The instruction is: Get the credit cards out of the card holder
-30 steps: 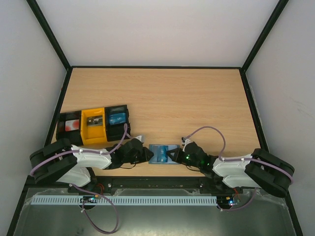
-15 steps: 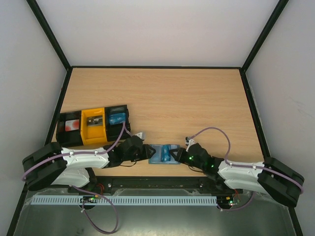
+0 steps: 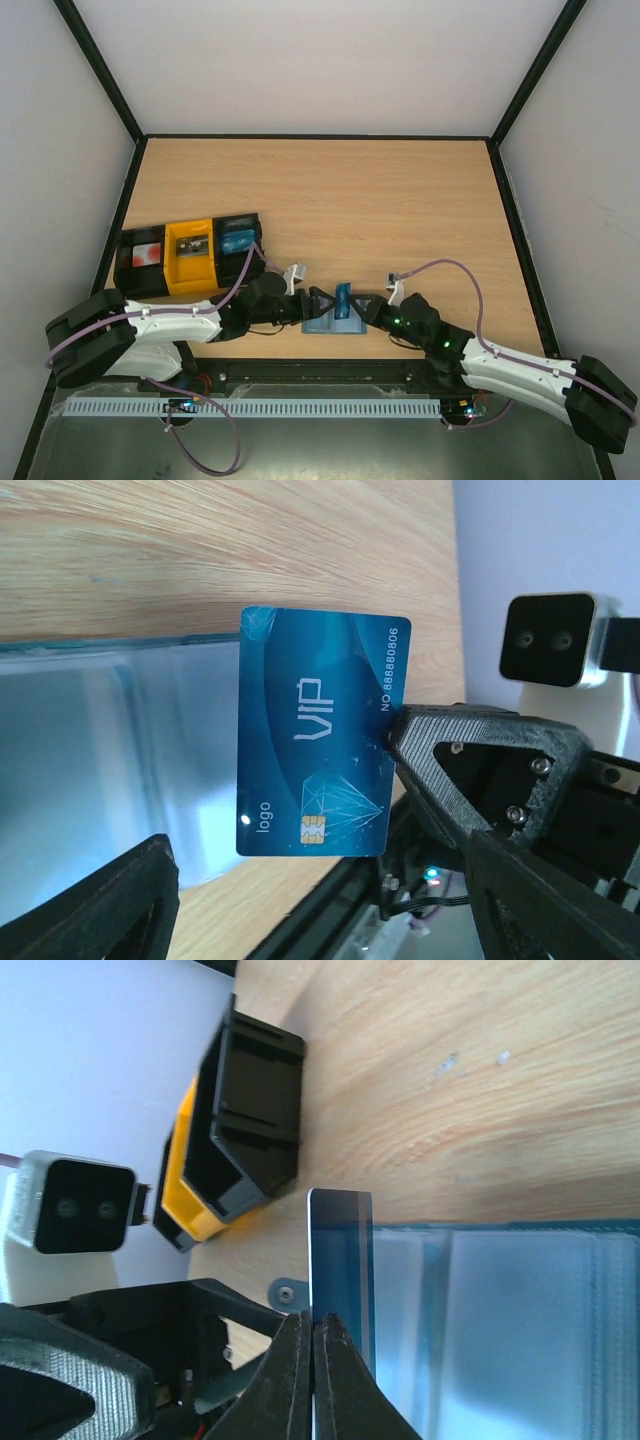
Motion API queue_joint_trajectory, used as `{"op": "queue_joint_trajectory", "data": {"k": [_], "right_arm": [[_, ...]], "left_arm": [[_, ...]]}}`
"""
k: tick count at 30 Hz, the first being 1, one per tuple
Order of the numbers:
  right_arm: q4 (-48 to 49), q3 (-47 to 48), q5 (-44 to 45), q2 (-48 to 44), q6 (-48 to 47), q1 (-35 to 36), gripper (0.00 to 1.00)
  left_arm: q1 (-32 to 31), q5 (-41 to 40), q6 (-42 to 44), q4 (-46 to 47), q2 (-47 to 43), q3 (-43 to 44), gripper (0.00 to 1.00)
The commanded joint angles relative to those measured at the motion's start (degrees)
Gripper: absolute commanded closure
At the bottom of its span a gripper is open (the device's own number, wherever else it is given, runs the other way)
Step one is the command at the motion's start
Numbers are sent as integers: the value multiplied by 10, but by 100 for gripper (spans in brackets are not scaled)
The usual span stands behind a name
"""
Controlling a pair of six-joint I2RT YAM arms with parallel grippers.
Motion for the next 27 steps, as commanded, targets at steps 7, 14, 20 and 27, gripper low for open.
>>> {"op": "queue_joint_trajectory", "data": {"k": [7, 14, 20, 27], "right_arm": [[2, -53, -29, -128, 59, 3, 98], [15, -54, -35, -177, 83, 3, 98], [47, -57, -47, -159, 91, 3, 98], [62, -57, -55, -142, 93, 3, 98]], "left_arm": [[-3, 31, -66, 194, -8, -58, 14], [-3, 23, -80, 225, -20, -61, 13], [-3, 27, -84, 263, -13, -59, 21], [-3, 33, -89, 302, -3, -61, 59]]}}
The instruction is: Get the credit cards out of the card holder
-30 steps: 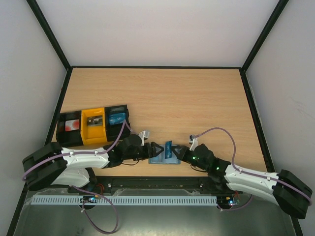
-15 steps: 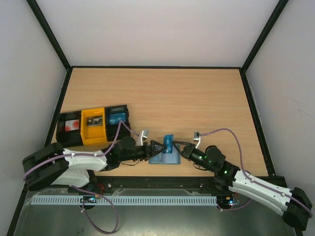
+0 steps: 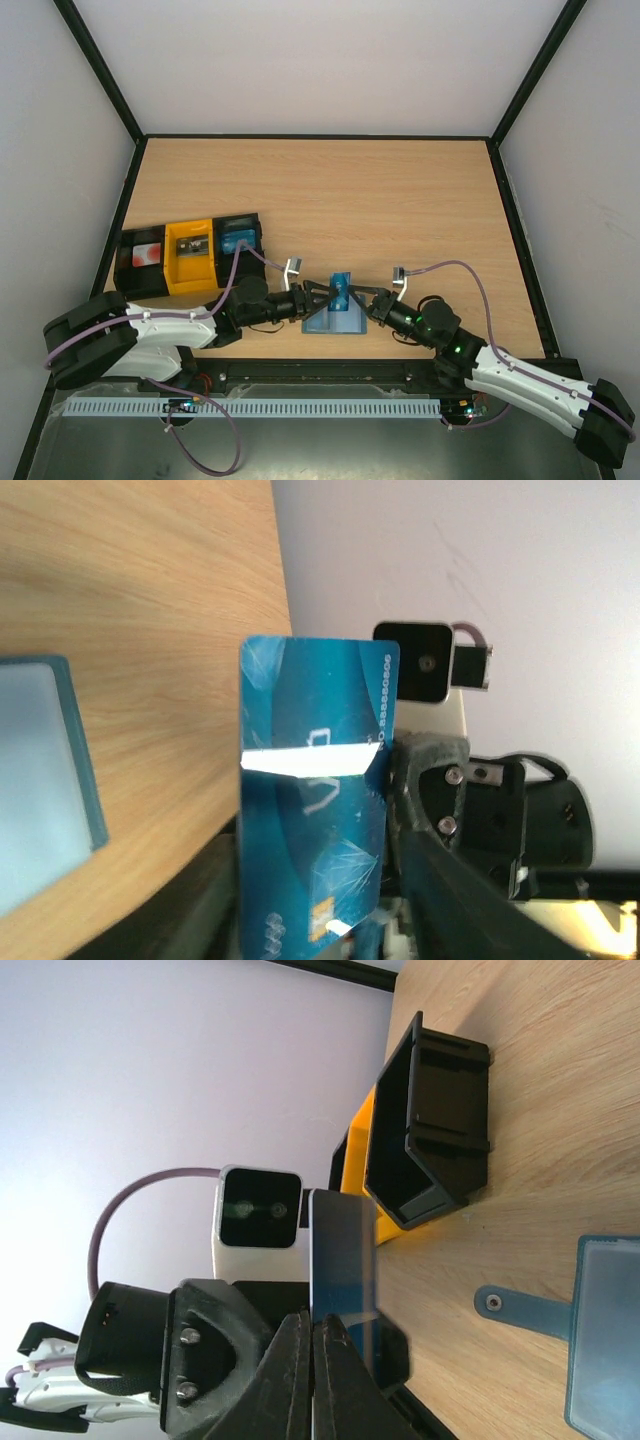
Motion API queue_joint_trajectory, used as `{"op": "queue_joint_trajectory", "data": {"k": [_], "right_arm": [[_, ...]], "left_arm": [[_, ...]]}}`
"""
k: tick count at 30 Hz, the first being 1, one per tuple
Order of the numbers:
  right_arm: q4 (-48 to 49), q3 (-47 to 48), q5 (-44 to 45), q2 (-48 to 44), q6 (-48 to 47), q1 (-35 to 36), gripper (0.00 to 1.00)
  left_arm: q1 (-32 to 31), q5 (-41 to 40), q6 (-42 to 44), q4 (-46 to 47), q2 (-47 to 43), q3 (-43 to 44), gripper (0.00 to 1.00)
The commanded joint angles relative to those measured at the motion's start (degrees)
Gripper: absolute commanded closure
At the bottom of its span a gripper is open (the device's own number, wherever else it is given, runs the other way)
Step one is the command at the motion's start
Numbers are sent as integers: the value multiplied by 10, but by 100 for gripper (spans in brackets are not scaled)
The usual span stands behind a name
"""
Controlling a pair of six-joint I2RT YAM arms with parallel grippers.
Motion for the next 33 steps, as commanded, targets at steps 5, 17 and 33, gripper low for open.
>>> {"op": "queue_joint_trajectory", "data": {"k": [5, 17, 33], "right_arm": [[19, -56, -21, 2, -11, 3, 98], [-249, 42, -49, -76, -175, 3, 69], [-358, 172, -175, 49, -335, 3, 65]], "left_arm": [[-3, 8, 19, 38, -7, -4, 96], [1, 50, 175, -218, -145, 23, 97], [14, 156, 336, -495, -239, 55, 97]]}}
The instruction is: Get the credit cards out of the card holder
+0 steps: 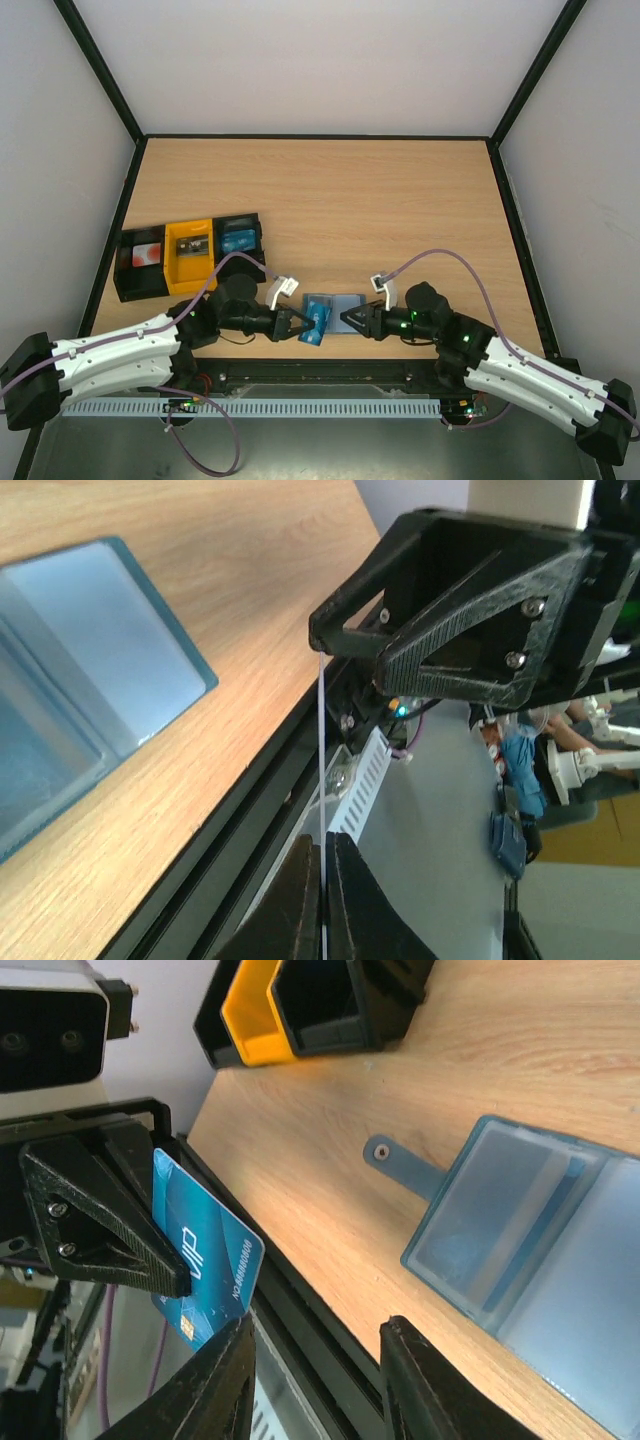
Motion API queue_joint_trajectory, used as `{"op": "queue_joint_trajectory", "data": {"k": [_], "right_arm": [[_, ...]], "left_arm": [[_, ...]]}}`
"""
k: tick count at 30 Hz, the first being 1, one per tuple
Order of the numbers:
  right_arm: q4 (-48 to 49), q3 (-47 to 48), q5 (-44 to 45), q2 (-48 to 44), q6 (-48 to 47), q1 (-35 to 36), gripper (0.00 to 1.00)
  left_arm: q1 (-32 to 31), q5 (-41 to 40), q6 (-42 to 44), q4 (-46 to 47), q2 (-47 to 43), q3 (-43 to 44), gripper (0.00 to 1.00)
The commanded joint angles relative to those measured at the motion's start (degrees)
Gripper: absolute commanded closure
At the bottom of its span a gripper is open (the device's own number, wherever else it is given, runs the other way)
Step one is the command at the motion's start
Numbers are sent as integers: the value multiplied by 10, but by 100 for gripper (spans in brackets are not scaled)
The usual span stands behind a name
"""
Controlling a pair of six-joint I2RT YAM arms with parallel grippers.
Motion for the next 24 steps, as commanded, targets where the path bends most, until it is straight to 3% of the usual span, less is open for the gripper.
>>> {"op": "queue_joint_trajectory", "data": {"k": [1, 7, 18, 24], "right_arm": [[-13, 35, -47, 43, -45, 3, 65], [12, 65, -67, 80, -70, 3, 58], [83, 75, -193, 177, -89, 3, 42], [85, 88, -188, 217, -123, 3, 42]], "left_arm": [[3, 41, 48, -59, -1, 13, 97], [1, 47, 73, -78, 7, 16, 97], [-2, 79, 95, -57, 28, 21, 97], [-7, 88, 99, -46, 25, 17, 97]]}}
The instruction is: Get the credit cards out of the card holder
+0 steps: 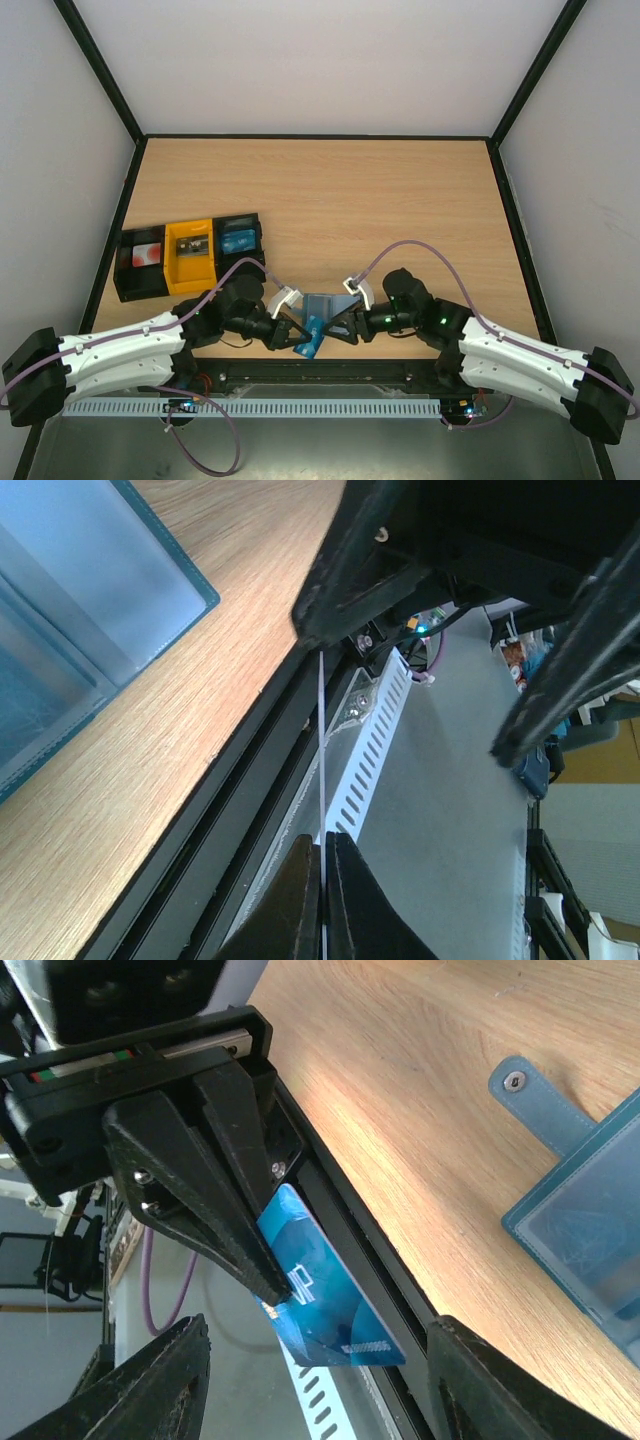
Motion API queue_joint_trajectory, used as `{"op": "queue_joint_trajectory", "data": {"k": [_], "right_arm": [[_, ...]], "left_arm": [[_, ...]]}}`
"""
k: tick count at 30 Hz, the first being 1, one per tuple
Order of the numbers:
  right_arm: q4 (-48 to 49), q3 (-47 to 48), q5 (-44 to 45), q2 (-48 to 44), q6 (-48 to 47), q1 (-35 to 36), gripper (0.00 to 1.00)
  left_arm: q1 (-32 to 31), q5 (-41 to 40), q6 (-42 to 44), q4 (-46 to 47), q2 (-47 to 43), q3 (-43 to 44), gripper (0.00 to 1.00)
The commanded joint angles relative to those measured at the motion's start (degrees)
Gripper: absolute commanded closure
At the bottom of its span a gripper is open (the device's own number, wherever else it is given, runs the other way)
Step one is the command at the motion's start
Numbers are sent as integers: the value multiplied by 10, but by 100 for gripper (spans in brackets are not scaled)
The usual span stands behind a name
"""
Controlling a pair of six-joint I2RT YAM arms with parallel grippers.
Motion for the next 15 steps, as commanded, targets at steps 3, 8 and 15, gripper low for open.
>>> {"op": "queue_joint_trajectory", "data": {"k": [3, 8, 15], "right_arm": [[18, 29, -9, 36, -51, 3, 41], [31, 42, -38, 67, -54, 3, 46], [63, 30, -75, 91, -50, 3, 86]], "left_arm": [[-6, 22, 17, 18, 0, 17, 97], [-8, 29, 20, 25, 3, 17, 97], [-9, 29, 14, 32, -2, 6, 97]]}}
